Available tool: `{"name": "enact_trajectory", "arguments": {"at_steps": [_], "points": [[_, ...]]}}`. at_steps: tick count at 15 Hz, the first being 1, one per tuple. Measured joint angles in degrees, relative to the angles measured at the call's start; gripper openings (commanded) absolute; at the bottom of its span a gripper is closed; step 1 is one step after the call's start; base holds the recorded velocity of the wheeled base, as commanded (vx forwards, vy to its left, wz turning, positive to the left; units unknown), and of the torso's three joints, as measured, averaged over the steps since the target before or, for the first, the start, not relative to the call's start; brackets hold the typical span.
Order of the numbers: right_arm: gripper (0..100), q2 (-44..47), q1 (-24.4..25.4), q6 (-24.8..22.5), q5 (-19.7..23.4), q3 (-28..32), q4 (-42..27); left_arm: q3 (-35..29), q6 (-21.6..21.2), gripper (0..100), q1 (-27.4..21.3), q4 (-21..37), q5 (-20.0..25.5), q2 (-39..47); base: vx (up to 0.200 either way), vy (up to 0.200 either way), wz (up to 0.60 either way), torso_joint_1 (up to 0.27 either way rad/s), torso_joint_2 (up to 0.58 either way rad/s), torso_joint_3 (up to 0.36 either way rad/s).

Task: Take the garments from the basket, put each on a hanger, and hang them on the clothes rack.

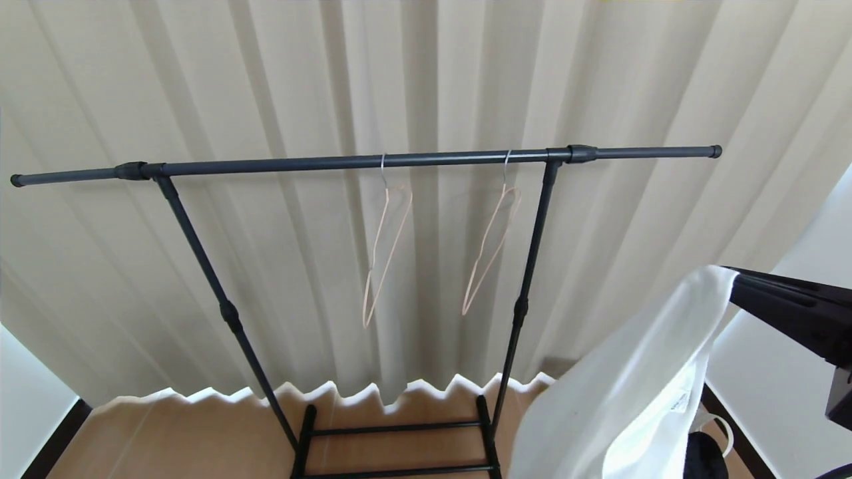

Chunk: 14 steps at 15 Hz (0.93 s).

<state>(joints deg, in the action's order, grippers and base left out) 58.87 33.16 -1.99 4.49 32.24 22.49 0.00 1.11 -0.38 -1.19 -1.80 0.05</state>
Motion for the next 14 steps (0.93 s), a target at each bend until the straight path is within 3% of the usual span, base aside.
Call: {"name": "enact_trajectory", "arguments": {"at_steps": [3,11,14], "points": [[0,0.04,0.02,0.0,0.07,-0.11,0.02,0.0,0.01,100,0.0,0.05,0.04,0.0,-0.2,0.0,0.0,0.006,0.01,0.004],[0,0.77,0.02,-0.28,0.0,-0.41,-0.13,0.0,-0.07,100,-0.06,0.11,0.06,0.0,0.0,0.0,0.0,0.0,0.0,0.0],[0,4.91,0.18,-0.99,-0.15,0.39,0.22,0.0,-4.04,100,-0.22,0.65,0.74,0.55,0.0,0.0,0.0,0.0,0.0,0.0]]}}
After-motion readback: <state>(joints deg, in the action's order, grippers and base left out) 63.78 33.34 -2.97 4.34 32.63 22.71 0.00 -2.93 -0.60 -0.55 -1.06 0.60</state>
